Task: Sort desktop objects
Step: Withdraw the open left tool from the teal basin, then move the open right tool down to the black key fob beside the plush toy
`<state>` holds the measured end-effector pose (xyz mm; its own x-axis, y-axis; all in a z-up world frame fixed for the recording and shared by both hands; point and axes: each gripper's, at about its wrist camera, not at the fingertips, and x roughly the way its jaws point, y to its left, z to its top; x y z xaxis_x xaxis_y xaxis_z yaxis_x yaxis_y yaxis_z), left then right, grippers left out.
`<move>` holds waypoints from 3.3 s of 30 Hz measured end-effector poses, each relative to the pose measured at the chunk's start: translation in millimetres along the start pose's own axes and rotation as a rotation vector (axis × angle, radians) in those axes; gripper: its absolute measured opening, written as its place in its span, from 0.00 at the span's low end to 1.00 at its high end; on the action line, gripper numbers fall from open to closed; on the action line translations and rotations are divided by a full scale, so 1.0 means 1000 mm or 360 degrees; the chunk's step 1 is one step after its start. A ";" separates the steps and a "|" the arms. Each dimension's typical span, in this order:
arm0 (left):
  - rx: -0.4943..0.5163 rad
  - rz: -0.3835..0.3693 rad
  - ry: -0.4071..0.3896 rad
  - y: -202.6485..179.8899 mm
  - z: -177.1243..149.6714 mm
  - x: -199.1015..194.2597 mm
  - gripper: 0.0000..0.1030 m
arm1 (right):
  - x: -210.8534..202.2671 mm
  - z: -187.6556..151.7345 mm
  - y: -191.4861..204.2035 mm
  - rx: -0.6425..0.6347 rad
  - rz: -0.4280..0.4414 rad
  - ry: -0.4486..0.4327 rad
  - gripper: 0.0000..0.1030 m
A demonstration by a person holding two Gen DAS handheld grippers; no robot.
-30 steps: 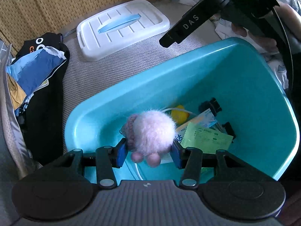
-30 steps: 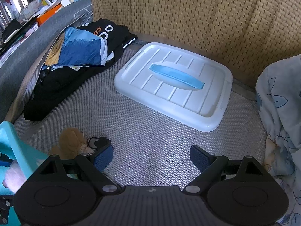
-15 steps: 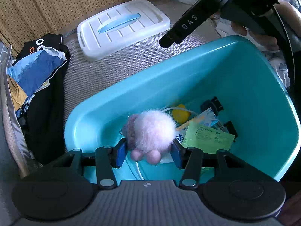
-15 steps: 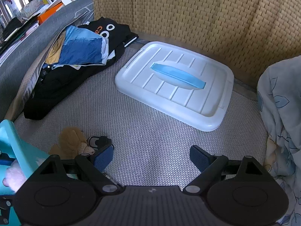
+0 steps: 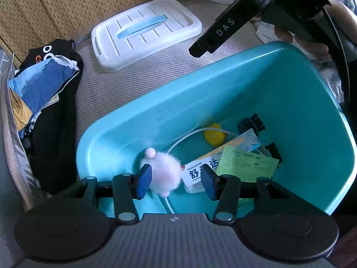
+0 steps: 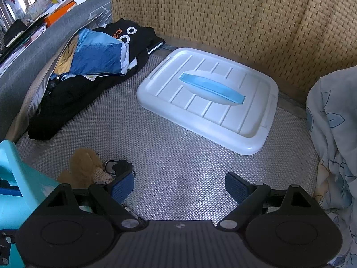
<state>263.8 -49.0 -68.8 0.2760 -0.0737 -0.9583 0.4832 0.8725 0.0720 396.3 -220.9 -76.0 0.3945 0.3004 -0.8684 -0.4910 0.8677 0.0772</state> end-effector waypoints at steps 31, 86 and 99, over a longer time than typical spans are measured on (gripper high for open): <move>-0.0054 -0.0064 -0.0253 0.015 0.018 -0.051 0.59 | 0.032 0.013 -0.009 -0.0093 0.0276 0.0122 0.76; -0.0300 -0.0304 -0.0412 0.088 0.026 -0.054 0.72 | 0.123 0.038 0.080 -0.1005 0.0725 0.0368 0.57; -0.0351 -0.0307 -0.0442 0.099 0.024 -0.053 0.73 | 0.125 0.045 0.065 -0.0924 0.0741 0.0308 0.28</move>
<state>316.6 29.9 -4.3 0.4261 -0.3479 -0.8351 0.3668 0.9103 -0.1920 448.6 -109.3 -157.7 -0.0698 0.4630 -0.8836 -0.9232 0.3056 0.2330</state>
